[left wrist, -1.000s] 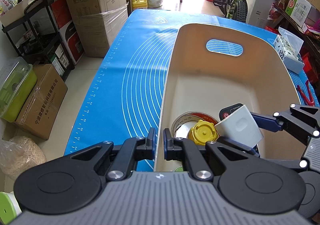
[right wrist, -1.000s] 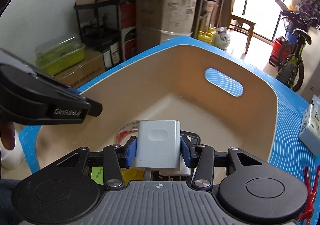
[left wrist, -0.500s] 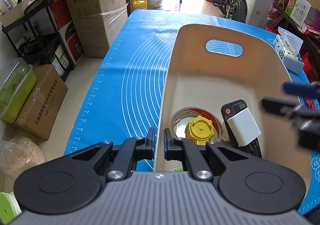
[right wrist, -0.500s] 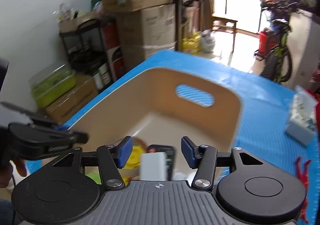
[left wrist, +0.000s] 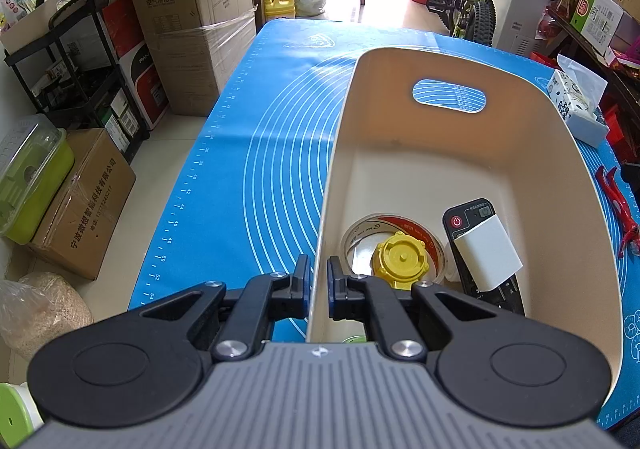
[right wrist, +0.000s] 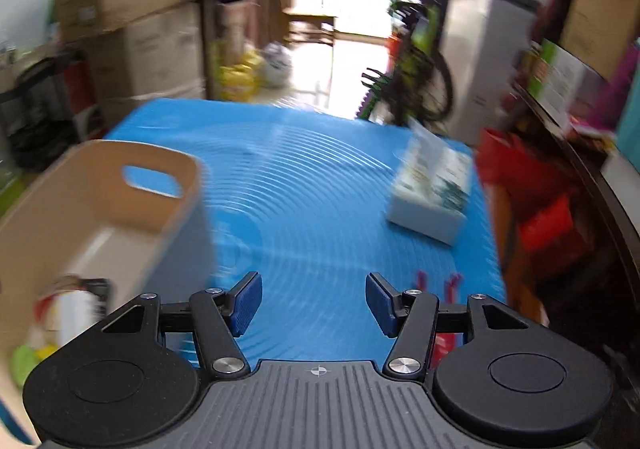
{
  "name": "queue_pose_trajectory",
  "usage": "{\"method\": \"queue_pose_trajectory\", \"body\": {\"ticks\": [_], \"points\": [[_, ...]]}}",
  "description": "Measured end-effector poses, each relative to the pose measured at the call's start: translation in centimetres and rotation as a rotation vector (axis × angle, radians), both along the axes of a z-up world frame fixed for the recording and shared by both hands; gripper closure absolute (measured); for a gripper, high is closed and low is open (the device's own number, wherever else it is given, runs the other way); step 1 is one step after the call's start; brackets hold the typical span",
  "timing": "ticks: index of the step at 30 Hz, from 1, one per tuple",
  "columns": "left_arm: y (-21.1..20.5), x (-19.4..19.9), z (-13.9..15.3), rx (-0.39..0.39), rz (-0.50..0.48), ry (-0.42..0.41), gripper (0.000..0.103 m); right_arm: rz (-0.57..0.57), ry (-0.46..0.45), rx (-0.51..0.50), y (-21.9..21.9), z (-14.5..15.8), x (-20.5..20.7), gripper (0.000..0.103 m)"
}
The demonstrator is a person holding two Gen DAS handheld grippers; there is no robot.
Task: Organize rigid objects
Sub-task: 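Move the right tool to the red figurine and grasp its body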
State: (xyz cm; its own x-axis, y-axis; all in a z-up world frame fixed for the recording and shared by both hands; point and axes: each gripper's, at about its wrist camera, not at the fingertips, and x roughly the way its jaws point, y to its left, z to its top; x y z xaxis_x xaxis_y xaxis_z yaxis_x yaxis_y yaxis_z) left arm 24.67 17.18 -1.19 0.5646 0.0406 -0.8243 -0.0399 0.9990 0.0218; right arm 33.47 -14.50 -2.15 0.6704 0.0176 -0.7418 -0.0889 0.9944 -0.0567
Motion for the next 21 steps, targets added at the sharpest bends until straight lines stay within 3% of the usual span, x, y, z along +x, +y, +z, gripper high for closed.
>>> {"method": "queue_pose_trajectory", "body": {"ticks": [8,13,21], "points": [[0.0,-0.1,0.1,0.004,0.0,-0.001,0.093,-0.13,0.101,-0.067,-5.1,-5.3,1.4,0.035],[0.3,-0.1,0.0,0.006,0.0,-0.001,0.093,-0.201,0.147,-0.041,-7.0,-7.5,2.0,0.035],[0.3,0.0,0.0,0.009,0.0,-0.001,0.093,-0.207,0.166,-0.027,-8.4,-9.3,2.3,0.04]]}}
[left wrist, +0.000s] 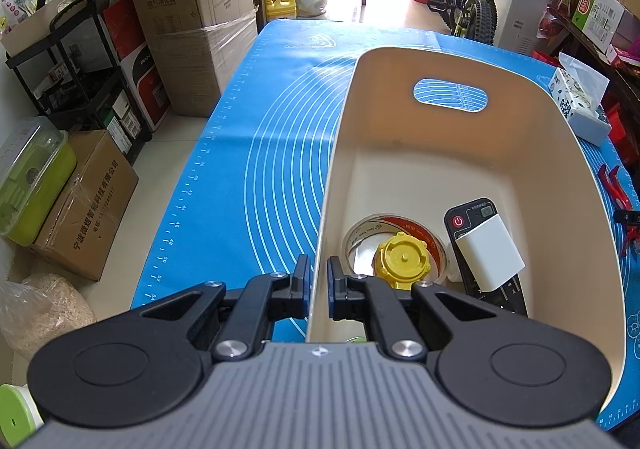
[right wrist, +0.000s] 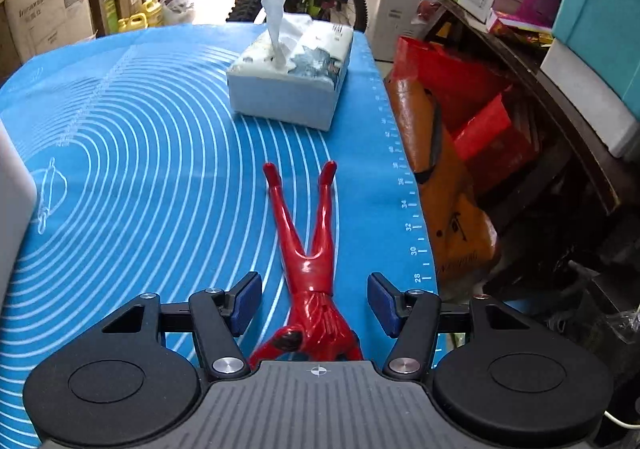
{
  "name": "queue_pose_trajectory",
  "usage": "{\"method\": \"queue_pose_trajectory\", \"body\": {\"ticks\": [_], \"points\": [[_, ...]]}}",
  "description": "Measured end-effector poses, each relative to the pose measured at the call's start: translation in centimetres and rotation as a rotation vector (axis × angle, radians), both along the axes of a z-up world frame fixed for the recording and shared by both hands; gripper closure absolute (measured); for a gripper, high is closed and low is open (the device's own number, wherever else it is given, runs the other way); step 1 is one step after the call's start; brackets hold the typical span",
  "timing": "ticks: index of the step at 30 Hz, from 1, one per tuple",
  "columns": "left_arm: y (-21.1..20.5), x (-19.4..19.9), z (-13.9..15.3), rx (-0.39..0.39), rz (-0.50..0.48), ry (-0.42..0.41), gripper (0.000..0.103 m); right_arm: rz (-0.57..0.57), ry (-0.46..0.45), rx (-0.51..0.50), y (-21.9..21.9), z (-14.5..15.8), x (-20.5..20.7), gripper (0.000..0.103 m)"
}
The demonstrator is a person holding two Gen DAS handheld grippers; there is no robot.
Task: Organize rigid objects
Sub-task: 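Move the right tool to the red figurine and grasp its body, then carry the red figurine into the basket and open the right tool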
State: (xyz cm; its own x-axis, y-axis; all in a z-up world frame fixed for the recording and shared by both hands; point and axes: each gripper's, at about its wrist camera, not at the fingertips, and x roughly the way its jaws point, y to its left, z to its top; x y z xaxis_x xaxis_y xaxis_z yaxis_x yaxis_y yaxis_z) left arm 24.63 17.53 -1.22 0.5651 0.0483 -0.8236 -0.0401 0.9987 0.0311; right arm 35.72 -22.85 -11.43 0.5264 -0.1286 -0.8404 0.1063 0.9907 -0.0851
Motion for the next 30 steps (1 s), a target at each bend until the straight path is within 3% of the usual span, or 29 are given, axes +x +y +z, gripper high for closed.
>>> {"method": "queue_pose_trajectory", "body": {"ticks": [2,4,7,19,30], "points": [[0.0,0.0,0.0,0.003,0.0,0.0,0.093,-0.005,-0.014,0.046,-0.6,0.0,-0.1,0.042],[0.0,0.0,0.0,0.004,0.0,-0.001,0.093,0.003,-0.022,0.084,-0.8,0.0,-0.3,0.058],[0.0,0.0,0.0,0.003,0.0,-0.001,0.093,0.016,-0.029,0.056,-0.4,0.1,-0.4,0.069],[-0.2,0.0,-0.1,0.002,0.0,0.0,0.093,0.069,-0.096,0.048,1.6,1.5,-1.7,0.069],[-0.3,0.1,-0.1,0.003,0.002,-0.001,0.093,0.135,-0.179,0.057,5.3,6.8,-2.7,0.069]]}}
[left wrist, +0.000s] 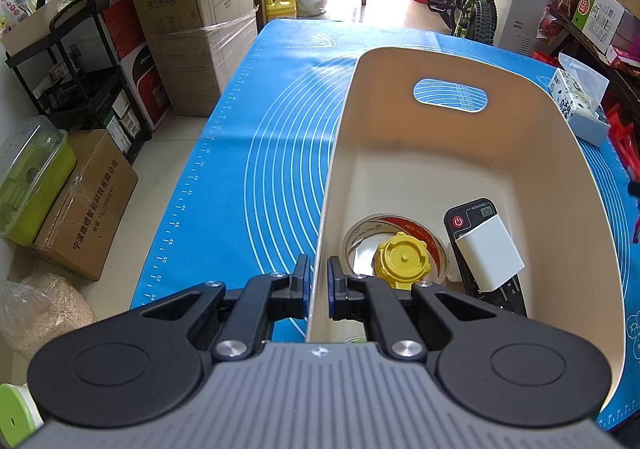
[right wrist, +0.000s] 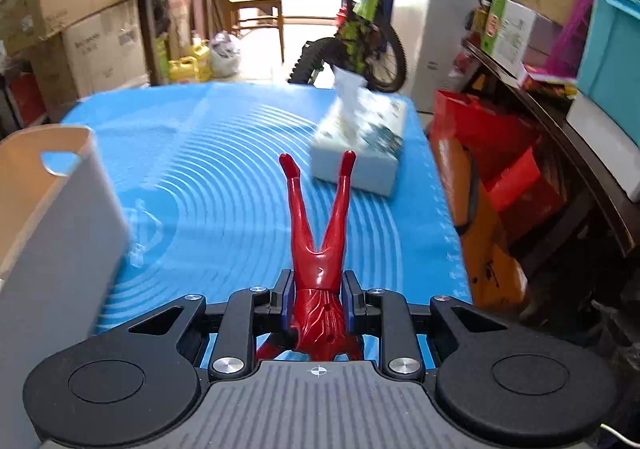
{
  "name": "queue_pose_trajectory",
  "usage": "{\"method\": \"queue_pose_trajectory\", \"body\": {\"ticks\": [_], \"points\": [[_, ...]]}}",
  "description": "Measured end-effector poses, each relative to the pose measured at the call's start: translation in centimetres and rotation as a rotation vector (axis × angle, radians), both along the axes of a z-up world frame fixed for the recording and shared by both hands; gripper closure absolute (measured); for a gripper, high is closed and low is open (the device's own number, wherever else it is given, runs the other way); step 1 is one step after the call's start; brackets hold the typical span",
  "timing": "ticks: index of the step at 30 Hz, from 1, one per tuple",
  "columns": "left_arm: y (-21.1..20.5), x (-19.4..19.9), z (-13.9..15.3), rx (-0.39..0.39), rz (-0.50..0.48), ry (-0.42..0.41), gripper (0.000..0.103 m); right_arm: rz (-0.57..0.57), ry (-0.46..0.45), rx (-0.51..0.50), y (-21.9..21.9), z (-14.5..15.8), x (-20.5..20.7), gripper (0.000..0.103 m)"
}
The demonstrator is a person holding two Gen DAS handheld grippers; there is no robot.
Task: Organize rigid objects
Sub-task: 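Carry the red figurine into the basket and open the right tool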
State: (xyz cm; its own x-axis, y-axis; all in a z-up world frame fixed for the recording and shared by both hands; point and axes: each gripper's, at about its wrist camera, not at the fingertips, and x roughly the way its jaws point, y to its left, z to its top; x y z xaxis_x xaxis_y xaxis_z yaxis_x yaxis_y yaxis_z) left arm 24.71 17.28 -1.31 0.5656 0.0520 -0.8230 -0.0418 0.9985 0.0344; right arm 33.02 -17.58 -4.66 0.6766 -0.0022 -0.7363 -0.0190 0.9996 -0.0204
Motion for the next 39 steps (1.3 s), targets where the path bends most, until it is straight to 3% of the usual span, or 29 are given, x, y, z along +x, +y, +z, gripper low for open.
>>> {"method": "queue_pose_trajectory", "body": {"ticks": [11,16,22,29,35,39], "points": [[0.0,0.0,-0.1,0.0,0.001,0.0,0.093,0.201,-0.166,0.068,7.8,7.6,-1.7,0.069],[0.0,0.0,-0.1,0.001,0.0,0.0,0.093,0.275,-0.185,0.121,11.7,9.2,-1.9,0.069],[0.0,0.0,-0.1,0.002,0.0,0.0,0.093,0.329,-0.145,0.149,16.2,7.7,-1.9,0.069],[0.0,0.0,0.0,0.003,-0.001,-0.001,0.093,0.373,-0.013,0.108,20.1,4.0,-2.1,0.069],[0.0,0.0,0.0,0.003,0.0,-0.001,0.093,0.381,0.098,0.066,21.2,0.9,-2.3,0.069],[0.0,0.2,0.0,0.005,0.001,-0.001,0.093,0.38,0.11,0.064,21.0,0.9,-2.5,0.069]]}}
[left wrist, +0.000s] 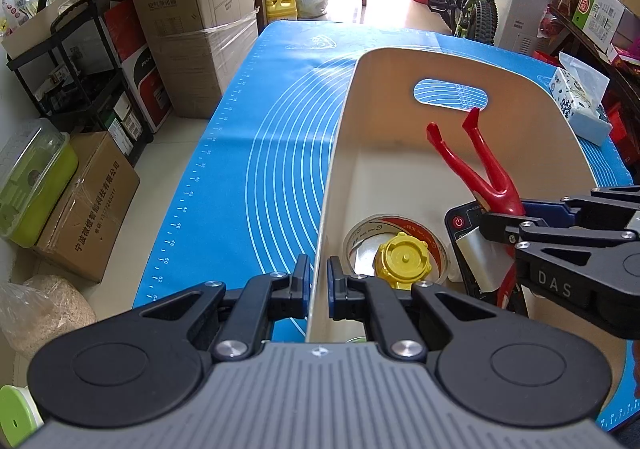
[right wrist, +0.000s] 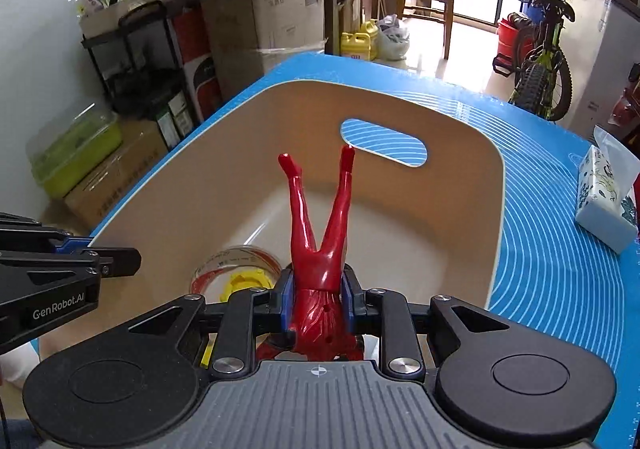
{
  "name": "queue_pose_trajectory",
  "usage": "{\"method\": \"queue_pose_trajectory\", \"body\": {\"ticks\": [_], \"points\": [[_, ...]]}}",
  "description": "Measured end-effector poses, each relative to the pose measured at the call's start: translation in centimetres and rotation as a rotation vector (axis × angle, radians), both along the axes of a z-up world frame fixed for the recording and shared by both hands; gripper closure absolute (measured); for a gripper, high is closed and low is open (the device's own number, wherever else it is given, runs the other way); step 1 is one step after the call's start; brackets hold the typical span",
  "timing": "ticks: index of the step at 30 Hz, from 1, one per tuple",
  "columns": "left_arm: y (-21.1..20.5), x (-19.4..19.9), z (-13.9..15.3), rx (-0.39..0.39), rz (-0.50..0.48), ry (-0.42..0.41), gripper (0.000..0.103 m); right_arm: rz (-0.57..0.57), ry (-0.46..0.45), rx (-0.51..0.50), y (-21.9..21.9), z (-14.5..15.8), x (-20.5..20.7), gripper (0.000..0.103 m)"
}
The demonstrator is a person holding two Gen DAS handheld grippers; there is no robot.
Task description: Organize rigid objects
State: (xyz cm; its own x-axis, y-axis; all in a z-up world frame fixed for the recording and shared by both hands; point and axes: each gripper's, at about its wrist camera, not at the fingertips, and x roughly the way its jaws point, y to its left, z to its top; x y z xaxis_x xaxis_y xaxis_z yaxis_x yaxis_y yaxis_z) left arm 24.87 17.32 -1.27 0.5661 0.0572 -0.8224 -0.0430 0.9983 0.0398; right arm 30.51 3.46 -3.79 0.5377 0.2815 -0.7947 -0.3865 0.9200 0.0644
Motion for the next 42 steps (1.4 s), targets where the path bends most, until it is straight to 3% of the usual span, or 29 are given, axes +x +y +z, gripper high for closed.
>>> {"method": "queue_pose_trajectory", "body": {"ticks": [2,6,10,11,12,13,14,15,23,42], "points": [[-0.1,0.1,0.1,0.004,0.001,-0.001,0.093,-0.006,0.006,0.011,-0.3,0.2,0.0,0.067],[-0.1,0.1,0.3,0.01,0.005,-0.01,0.093,-0.029,-0.02,0.036,-1.2,1.2,-0.4,0.049],[-0.4,-0.3,0.7,0.017,0.01,-0.026,0.091,-0.038,-0.058,0.044,-1.7,2.3,-1.1,0.039],[-0.5,-0.3,0.9,0.023,0.011,-0.029,0.086,-0.041,-0.065,0.049,-2.0,2.6,-1.3,0.037],[-0.5,-0.4,1.2,0.03,0.011,-0.034,0.063,-0.043,-0.072,0.055,-2.2,2.9,-1.5,0.034],[-0.6,-0.6,1.5,0.039,0.015,-0.046,0.049,-0.047,-0.077,0.062,-2.4,3.3,-1.7,0.031],[-0.7,-0.8,1.9,0.047,0.021,-0.066,0.029,-0.051,-0.082,0.069,-2.7,3.6,-1.9,0.03],[-0.8,-1.1,2.3,0.053,0.026,-0.088,0.023,-0.055,-0.088,0.076,-2.9,3.9,-2.1,0.027],[-2.0,-2.9,4.9,0.077,0.025,-0.129,0.02,-0.083,-0.133,0.098,-5.1,6.5,-3.9,0.012],[-8.5,-10.0,9.7,0.083,-0.025,-0.189,0.02,-0.158,-0.196,0.079,-12.1,11.0,-12.7,0.009]]}}
